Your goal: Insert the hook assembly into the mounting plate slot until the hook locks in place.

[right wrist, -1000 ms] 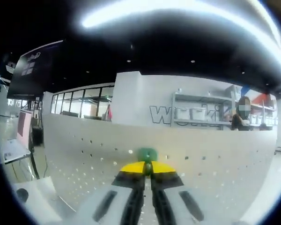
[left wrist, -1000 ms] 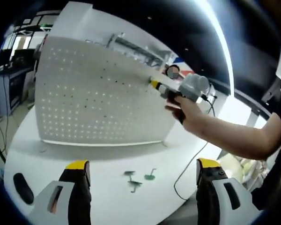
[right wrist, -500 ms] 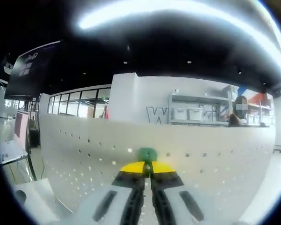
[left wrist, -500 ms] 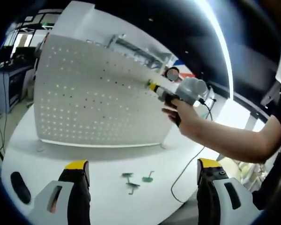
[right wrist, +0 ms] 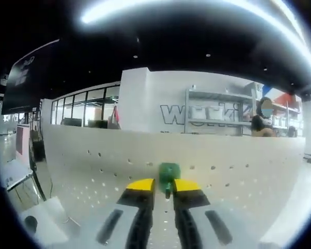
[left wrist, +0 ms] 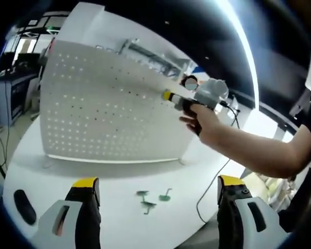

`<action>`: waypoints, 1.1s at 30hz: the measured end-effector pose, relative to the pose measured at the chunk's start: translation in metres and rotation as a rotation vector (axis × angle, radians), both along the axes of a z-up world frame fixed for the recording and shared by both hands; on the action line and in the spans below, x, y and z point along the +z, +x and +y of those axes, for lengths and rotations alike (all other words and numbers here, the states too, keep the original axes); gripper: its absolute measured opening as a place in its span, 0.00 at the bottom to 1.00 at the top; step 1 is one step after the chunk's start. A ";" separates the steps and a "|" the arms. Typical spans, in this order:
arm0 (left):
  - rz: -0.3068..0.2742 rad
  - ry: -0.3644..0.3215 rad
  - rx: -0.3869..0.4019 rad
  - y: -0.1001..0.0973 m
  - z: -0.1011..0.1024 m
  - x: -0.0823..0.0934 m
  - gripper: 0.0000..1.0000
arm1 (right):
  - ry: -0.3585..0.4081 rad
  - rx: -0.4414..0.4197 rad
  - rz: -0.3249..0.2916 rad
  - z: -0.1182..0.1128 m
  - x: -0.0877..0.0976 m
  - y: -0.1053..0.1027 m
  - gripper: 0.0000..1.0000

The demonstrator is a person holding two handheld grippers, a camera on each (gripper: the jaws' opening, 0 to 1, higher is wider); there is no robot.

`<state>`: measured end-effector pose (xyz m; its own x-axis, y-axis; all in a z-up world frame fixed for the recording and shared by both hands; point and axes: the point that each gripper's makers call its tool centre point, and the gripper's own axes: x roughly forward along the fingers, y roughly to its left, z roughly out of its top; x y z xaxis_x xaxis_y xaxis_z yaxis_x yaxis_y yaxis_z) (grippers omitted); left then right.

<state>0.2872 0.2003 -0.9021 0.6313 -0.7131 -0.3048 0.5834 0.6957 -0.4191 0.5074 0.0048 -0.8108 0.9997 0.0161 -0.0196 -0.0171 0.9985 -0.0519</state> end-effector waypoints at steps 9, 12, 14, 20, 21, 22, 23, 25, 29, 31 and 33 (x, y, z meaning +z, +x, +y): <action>-0.003 0.013 0.005 -0.004 0.004 -0.001 0.95 | 0.057 0.000 0.009 -0.003 0.004 -0.002 0.35; -0.003 0.015 0.003 -0.006 0.004 -0.001 0.95 | 0.059 0.001 0.012 -0.007 0.007 -0.004 0.36; -0.005 0.016 0.003 -0.007 0.004 0.000 0.95 | 0.050 -0.001 0.008 -0.010 0.010 -0.006 0.36; -0.010 0.024 -0.005 -0.010 0.004 0.000 0.95 | 0.039 -0.002 0.029 -0.019 0.006 -0.015 0.41; -0.010 0.027 -0.005 -0.011 0.004 -0.001 0.95 | 0.036 -0.002 0.034 -0.020 0.005 -0.016 0.41; -0.012 0.032 -0.007 -0.011 0.004 -0.001 0.95 | 0.018 -0.010 0.047 -0.024 0.002 -0.019 0.42; -0.012 0.033 -0.008 -0.012 0.004 -0.001 0.96 | -0.046 -0.026 0.100 -0.031 -0.006 -0.024 0.41; -0.013 0.034 -0.009 -0.013 0.004 -0.002 0.96 | -0.050 -0.027 0.107 -0.033 -0.010 -0.028 0.42; -0.002 0.030 -0.018 -0.016 0.002 -0.004 0.96 | -0.011 -0.022 0.127 -0.041 -0.019 -0.041 0.47; 0.003 0.032 -0.021 -0.018 0.002 -0.006 0.96 | -0.007 -0.020 0.138 -0.045 -0.024 -0.048 0.49; 0.007 0.036 -0.023 -0.020 0.002 -0.008 0.96 | -0.004 -0.016 0.153 -0.048 -0.030 -0.056 0.49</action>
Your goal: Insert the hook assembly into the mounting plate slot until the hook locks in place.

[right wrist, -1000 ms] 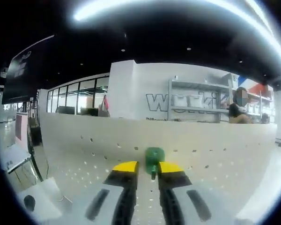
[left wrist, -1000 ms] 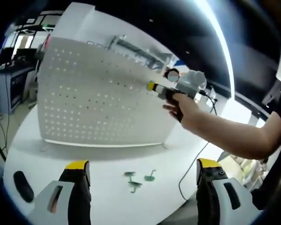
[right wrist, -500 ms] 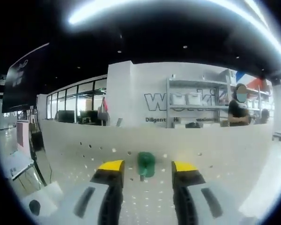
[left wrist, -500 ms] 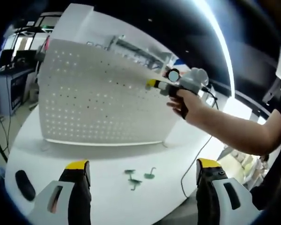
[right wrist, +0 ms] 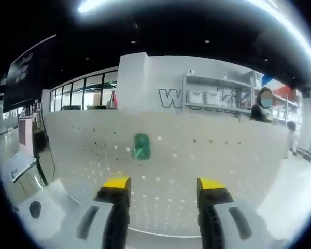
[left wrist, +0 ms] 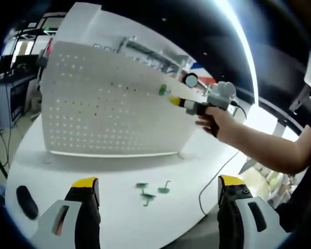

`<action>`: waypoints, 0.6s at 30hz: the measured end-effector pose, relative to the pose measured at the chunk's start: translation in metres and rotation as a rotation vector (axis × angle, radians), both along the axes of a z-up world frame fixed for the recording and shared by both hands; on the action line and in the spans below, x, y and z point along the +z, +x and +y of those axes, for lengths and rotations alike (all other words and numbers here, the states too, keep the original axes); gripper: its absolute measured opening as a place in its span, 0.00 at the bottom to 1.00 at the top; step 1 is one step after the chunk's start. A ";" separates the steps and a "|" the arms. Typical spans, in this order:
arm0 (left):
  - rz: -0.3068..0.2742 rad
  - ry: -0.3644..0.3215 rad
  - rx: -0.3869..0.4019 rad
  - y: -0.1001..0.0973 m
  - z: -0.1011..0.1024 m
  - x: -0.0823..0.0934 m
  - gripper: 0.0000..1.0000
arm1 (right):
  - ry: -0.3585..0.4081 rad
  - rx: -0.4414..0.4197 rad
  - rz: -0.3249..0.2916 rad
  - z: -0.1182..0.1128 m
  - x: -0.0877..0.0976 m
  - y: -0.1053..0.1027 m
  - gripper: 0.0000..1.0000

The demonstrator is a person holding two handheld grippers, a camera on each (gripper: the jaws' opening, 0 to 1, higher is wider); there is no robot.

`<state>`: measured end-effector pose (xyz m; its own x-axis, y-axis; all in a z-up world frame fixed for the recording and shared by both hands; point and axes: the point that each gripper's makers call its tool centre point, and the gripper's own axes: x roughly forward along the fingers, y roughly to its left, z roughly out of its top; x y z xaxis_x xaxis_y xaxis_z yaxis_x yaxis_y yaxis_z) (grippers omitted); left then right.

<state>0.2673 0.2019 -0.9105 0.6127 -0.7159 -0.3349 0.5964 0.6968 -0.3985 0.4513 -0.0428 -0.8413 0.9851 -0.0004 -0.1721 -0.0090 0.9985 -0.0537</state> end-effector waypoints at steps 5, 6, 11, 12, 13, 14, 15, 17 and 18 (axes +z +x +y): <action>0.004 0.004 -0.003 -0.004 0.000 -0.003 0.96 | 0.008 0.001 0.036 -0.007 -0.015 -0.021 0.51; 0.006 0.004 -0.003 -0.004 0.000 -0.004 0.96 | 0.009 0.003 0.048 -0.008 -0.019 -0.025 0.52; 0.013 0.006 -0.007 -0.009 -0.001 -0.008 0.96 | -0.010 0.002 0.085 -0.016 -0.036 -0.048 0.53; 0.014 0.006 -0.007 -0.010 -0.001 -0.009 0.96 | -0.019 0.003 0.088 -0.018 -0.039 -0.052 0.53; 0.014 0.006 -0.007 -0.010 -0.001 -0.009 0.96 | -0.031 -0.003 0.088 -0.019 -0.041 -0.056 0.53; 0.017 0.009 -0.010 -0.012 -0.001 -0.010 0.96 | -0.043 -0.010 0.098 -0.022 -0.046 -0.062 0.54; 0.018 0.011 -0.010 -0.012 -0.001 -0.011 0.97 | -0.038 -0.007 0.122 -0.023 -0.053 -0.067 0.55; 0.021 0.015 -0.013 -0.014 -0.001 -0.013 0.97 | -0.032 -0.001 0.133 -0.024 -0.058 -0.073 0.56; 0.024 0.017 -0.015 -0.016 0.000 -0.014 0.97 | -0.035 0.002 0.145 -0.024 -0.063 -0.079 0.56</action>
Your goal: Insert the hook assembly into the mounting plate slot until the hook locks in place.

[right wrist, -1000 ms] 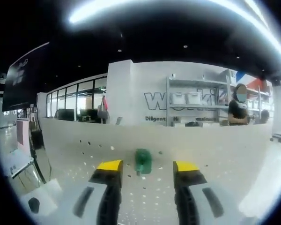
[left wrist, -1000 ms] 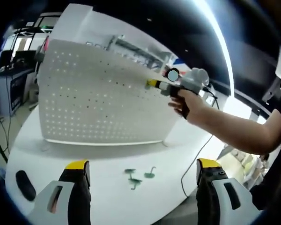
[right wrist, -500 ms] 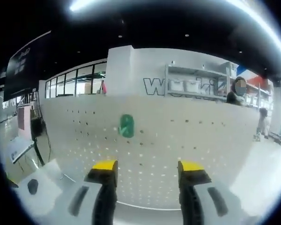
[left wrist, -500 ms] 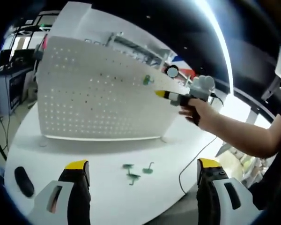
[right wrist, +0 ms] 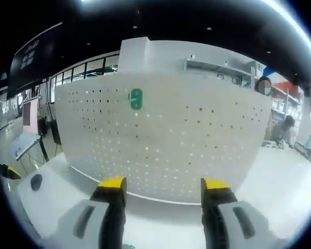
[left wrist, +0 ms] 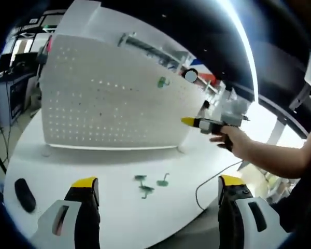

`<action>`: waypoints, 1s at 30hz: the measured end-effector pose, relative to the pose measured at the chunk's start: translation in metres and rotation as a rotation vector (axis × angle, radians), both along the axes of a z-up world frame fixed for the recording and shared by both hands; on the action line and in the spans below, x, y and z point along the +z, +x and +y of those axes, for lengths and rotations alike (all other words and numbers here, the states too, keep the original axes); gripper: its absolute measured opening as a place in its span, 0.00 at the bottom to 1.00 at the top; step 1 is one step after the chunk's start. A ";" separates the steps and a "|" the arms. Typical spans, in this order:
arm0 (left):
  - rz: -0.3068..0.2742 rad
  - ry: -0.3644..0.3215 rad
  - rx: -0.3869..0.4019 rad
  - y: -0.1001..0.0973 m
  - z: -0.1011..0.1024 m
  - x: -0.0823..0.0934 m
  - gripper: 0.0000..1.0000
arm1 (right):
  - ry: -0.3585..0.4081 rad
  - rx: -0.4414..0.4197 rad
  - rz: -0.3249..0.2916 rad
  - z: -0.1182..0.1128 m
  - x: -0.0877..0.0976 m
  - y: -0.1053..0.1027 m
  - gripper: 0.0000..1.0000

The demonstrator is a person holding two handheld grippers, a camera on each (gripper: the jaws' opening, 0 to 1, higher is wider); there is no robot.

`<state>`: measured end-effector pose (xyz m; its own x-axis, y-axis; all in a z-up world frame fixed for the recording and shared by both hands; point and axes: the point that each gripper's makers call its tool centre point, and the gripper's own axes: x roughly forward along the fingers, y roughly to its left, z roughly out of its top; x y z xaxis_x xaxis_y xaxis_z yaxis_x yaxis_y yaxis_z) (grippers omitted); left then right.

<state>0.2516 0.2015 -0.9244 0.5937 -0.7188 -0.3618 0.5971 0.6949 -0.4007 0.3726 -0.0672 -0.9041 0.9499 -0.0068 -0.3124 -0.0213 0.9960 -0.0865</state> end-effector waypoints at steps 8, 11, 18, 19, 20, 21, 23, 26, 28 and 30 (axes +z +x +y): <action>0.017 0.018 -0.008 -0.009 0.001 -0.008 0.97 | -0.004 0.032 0.050 0.001 -0.023 -0.035 0.55; 0.029 0.025 -0.011 -0.012 0.002 -0.012 0.97 | -0.021 0.059 0.077 0.002 -0.034 -0.048 0.54; 0.051 0.047 -0.003 -0.019 0.010 -0.020 0.97 | -0.023 0.098 0.125 0.011 -0.053 -0.080 0.54; 0.053 0.048 -0.001 -0.020 0.011 -0.021 0.97 | -0.018 0.101 0.132 0.013 -0.055 -0.083 0.54; 0.054 0.050 -0.002 -0.020 0.011 -0.022 0.97 | -0.005 0.101 0.131 0.014 -0.058 -0.088 0.55; 0.061 0.058 -0.002 -0.021 0.012 -0.023 0.97 | 0.006 0.098 0.132 0.016 -0.059 -0.091 0.55; 0.065 0.066 -0.005 -0.022 0.013 -0.025 0.97 | 0.009 0.109 0.144 0.021 -0.063 -0.098 0.55; 0.070 0.073 -0.005 -0.023 0.014 -0.026 0.97 | 0.007 0.125 0.161 0.028 -0.069 -0.107 0.56; 0.075 0.076 -0.005 -0.024 0.014 -0.028 0.97 | 0.013 0.135 0.175 0.032 -0.074 -0.113 0.56; 0.081 0.083 -0.006 -0.025 0.014 -0.031 0.97 | 0.017 0.148 0.191 0.036 -0.078 -0.118 0.56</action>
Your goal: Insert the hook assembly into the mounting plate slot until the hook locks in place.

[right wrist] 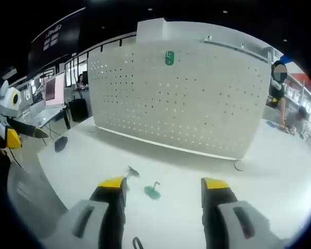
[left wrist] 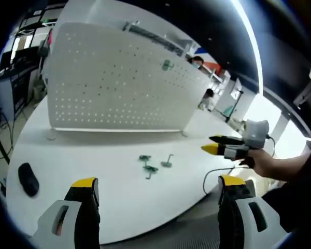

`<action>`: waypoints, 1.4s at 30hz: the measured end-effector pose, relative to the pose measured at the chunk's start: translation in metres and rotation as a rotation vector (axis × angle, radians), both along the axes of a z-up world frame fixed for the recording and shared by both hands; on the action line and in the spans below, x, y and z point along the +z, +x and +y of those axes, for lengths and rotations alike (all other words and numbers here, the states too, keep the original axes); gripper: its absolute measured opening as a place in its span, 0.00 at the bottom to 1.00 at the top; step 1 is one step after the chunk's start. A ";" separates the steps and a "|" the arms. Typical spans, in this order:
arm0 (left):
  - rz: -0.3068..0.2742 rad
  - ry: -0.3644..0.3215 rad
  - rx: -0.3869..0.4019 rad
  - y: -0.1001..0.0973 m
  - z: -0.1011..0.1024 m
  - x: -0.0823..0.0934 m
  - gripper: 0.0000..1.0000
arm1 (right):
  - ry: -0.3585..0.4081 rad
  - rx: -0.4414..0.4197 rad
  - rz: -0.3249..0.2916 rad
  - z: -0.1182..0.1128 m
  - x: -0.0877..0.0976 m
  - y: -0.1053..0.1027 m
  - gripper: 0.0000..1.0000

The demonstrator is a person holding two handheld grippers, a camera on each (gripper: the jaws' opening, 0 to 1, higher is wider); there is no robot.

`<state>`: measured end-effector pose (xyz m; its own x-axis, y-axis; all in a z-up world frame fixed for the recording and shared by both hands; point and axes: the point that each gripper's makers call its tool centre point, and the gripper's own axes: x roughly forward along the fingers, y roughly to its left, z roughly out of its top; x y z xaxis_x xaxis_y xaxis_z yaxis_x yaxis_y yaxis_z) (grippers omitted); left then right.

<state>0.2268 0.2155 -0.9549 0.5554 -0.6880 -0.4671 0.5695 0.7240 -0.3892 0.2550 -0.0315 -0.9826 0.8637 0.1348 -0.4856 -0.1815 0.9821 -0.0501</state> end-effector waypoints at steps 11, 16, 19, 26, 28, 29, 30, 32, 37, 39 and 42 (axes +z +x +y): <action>0.016 0.044 -0.031 -0.011 -0.003 -0.010 0.96 | 0.002 0.044 0.063 0.011 -0.016 -0.025 0.56; 0.021 0.060 -0.030 -0.011 -0.002 -0.016 0.96 | 0.001 0.063 0.090 0.015 -0.023 -0.034 0.54; 0.022 0.073 -0.048 -0.016 -0.004 -0.021 0.97 | 0.008 0.069 0.101 0.016 -0.025 -0.039 0.54; 0.038 0.070 -0.052 -0.020 -0.005 -0.028 0.96 | 0.058 0.071 0.135 0.018 -0.032 -0.051 0.51; 0.041 0.069 -0.051 -0.020 -0.005 -0.030 0.95 | 0.047 0.088 0.143 0.019 -0.034 -0.053 0.51; 0.045 0.068 -0.051 -0.020 -0.005 -0.031 0.95 | 0.042 0.097 0.150 0.020 -0.035 -0.053 0.51; 0.047 0.066 -0.049 -0.020 -0.006 -0.031 0.95 | 0.042 0.102 0.152 0.020 -0.036 -0.053 0.51; 0.050 0.065 -0.046 -0.019 -0.006 -0.033 0.95 | 0.036 0.118 0.163 0.021 -0.039 -0.053 0.51; 0.059 0.086 -0.052 -0.016 -0.006 -0.036 0.95 | 0.031 0.154 0.190 0.027 -0.048 -0.051 0.51; 0.061 0.090 -0.052 -0.014 -0.006 -0.037 0.96 | 0.033 0.172 0.201 0.031 -0.051 -0.050 0.50; 0.071 0.091 -0.058 -0.013 -0.007 -0.040 0.97 | 0.046 0.198 0.239 0.038 -0.060 -0.051 0.50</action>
<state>0.2141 0.2085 -0.9953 0.4791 -0.6710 -0.5659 0.5845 0.7248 -0.3646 0.2036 0.0063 -1.0427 0.6805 0.3157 -0.6613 -0.3707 0.9268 0.0611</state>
